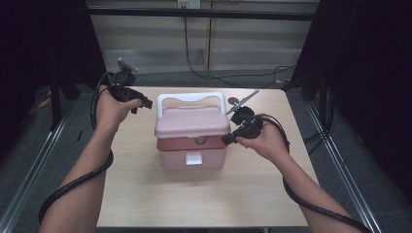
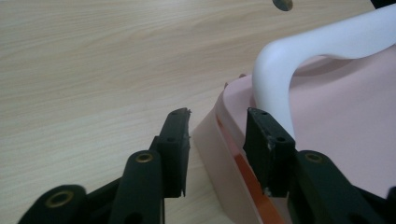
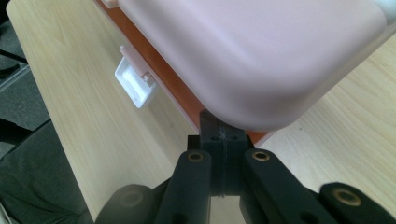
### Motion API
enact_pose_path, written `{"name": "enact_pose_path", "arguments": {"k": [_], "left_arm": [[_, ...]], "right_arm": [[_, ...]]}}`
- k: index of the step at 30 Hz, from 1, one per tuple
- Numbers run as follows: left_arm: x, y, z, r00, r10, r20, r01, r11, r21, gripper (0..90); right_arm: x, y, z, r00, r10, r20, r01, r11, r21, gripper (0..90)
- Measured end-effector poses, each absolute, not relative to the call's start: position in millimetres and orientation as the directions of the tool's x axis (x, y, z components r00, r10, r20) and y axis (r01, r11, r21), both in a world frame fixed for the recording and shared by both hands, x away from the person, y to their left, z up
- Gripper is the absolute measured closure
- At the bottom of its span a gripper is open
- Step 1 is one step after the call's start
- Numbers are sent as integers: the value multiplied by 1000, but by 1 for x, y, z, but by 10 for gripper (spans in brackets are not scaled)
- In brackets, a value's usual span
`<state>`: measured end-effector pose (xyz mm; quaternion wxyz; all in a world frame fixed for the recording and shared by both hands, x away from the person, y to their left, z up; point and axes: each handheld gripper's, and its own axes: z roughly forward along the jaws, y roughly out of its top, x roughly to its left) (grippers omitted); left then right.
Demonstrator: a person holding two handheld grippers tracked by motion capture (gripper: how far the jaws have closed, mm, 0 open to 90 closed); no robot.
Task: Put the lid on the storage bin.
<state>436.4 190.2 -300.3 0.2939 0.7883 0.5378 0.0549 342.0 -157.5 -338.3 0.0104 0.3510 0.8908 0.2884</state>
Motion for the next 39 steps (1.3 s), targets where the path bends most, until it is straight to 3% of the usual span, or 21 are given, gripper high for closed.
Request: {"name": "enact_pose_path", "arguments": {"k": [13, 30, 39], "left_arm": [[432, 195, -310, 415, 892, -181, 786, -251, 565, 334], [422, 203, -323, 422, 890, -172, 779, -259, 572, 287], [417, 215, -335, 409, 896, -173, 782, -247, 572, 263]], "right_arm": [[335, -160, -345, -766, 618, 176, 605, 602, 522, 890], [327, -165, -356, -769, 615, 178, 609, 617, 498, 843], [320, -181, -370, -752, 633, 184, 623, 590, 515, 647]]}}
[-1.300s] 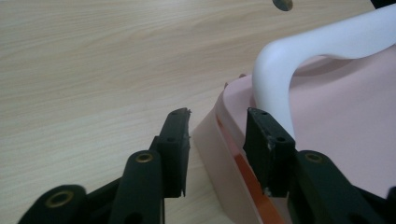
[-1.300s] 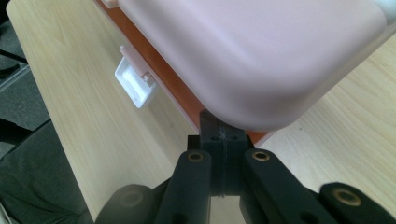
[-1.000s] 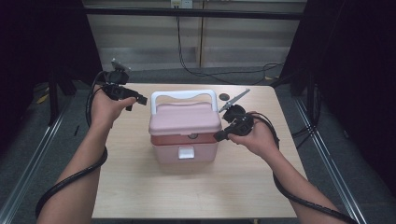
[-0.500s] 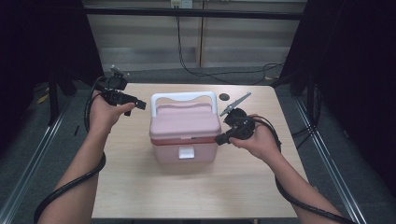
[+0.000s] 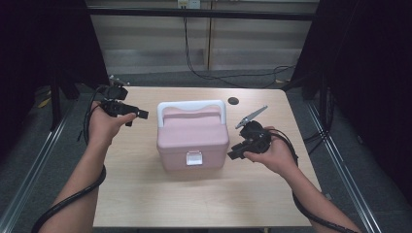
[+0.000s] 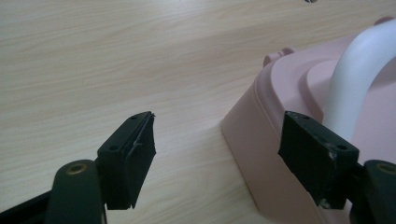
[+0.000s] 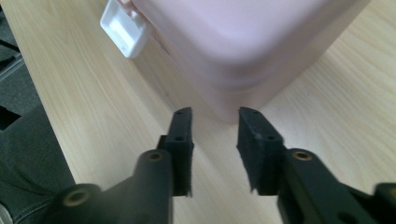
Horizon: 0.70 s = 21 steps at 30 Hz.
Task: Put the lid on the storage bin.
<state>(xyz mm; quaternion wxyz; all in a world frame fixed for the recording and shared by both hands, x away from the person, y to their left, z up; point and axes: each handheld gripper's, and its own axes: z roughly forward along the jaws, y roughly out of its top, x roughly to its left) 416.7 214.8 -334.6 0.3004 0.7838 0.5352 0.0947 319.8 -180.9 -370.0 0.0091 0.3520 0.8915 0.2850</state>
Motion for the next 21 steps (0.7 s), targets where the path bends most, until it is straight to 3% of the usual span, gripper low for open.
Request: {"name": "enact_pose_path", "arguments": {"k": [3, 21], "left_arm": [[414, 218, -339, 407, 897, -173, 783, -245, 572, 261], [399, 237, -363, 393, 901, -184, 795, -233, 560, 247]], "right_arm": [[317, -186, -375, -743, 641, 192, 628, 568, 532, 578], [308, -195, -385, -744, 647, 169, 606, 546, 578, 413]]}}
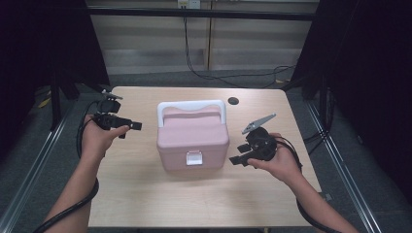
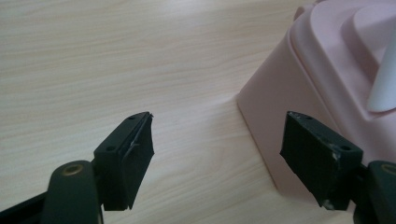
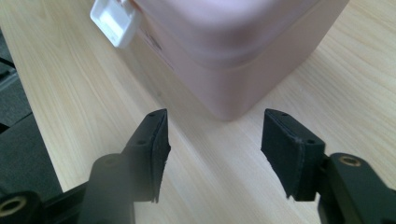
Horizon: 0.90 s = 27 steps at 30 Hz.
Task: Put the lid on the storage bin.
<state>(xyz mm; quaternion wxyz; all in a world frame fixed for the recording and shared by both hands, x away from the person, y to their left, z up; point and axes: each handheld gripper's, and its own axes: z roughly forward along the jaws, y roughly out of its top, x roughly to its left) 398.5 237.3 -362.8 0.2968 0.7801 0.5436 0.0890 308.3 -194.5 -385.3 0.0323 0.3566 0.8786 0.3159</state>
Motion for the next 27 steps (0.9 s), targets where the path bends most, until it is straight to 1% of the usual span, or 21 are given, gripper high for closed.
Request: {"name": "enact_pose_path", "arguments": {"k": [2, 6, 8, 13, 16, 18, 24, 27], "left_arm": [[398, 239, -365, 394, 901, -181, 795, -236, 558, 246], [394, 241, -370, 401, 898, -182, 794, -242, 558, 244], [390, 242, -376, 403, 896, -187, 794, -241, 558, 242], [383, 247, -392, 398, 896, -197, 797, -232, 557, 235], [379, 250, -400, 394, 897, -202, 797, -223, 561, 235], [375, 252, -406, 402, 895, -195, 794, -234, 561, 234], [366, 252, -422, 411, 891, -191, 787, -241, 568, 229], [363, 253, -429, 418, 888, -193, 786, -247, 566, 224]], "right_arm": [[307, -195, -387, -742, 649, 169, 613, 553, 564, 392], [304, -197, -388, -754, 639, 152, 588, 555, 588, 375], [301, -199, -390, -747, 647, 150, 592, 547, 592, 351], [296, -205, -408, -731, 664, 160, 619, 546, 565, 306], [293, -208, -416, -728, 666, 161, 622, 543, 565, 284], [291, -211, -422, -727, 670, 150, 618, 543, 568, 278], [284, -218, -445, -710, 680, 184, 648, 528, 549, 267], [281, -220, -451, -710, 681, 177, 645, 529, 552, 261]]}}
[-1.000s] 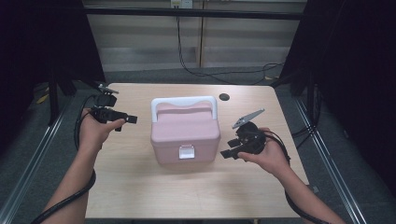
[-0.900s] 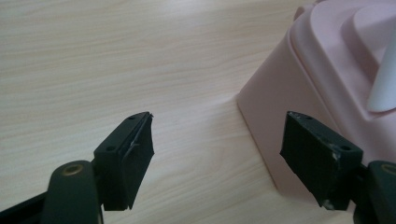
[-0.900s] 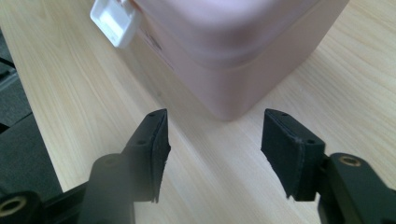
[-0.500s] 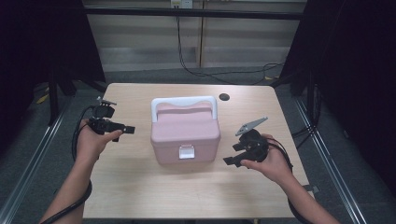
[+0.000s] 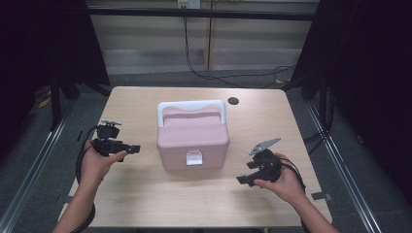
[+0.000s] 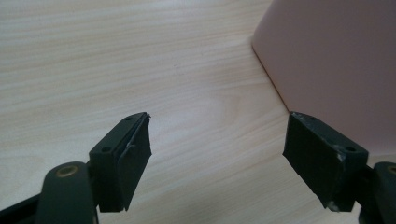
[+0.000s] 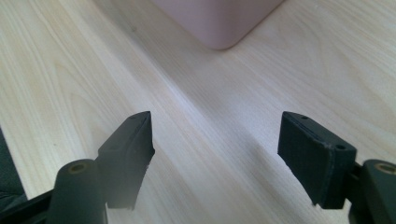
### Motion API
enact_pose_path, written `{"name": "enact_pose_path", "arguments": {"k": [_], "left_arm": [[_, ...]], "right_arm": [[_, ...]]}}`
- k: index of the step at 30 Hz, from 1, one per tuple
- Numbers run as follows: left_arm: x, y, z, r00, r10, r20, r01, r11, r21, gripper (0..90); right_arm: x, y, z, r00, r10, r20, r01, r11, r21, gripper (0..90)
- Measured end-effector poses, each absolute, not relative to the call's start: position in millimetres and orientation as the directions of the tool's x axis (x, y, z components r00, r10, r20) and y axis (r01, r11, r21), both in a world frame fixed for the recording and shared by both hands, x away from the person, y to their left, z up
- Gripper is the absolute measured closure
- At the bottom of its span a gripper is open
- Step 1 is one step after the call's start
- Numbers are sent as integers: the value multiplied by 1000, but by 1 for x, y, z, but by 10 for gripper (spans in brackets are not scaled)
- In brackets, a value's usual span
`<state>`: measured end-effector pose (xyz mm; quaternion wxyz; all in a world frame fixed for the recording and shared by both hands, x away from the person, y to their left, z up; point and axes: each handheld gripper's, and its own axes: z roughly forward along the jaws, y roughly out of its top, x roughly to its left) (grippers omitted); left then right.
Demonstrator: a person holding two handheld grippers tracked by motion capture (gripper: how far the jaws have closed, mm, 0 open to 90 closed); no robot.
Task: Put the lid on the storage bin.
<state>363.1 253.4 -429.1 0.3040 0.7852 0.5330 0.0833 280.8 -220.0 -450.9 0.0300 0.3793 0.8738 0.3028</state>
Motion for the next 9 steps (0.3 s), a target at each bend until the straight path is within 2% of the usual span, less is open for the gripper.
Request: {"name": "enact_pose_path", "arguments": {"k": [9], "left_arm": [[353, 259, -450, 427, 887, -173, 771, -257, 583, 219]], "right_arm": [[278, -226, -461, -704, 691, 165, 638, 512, 575, 237]]}}
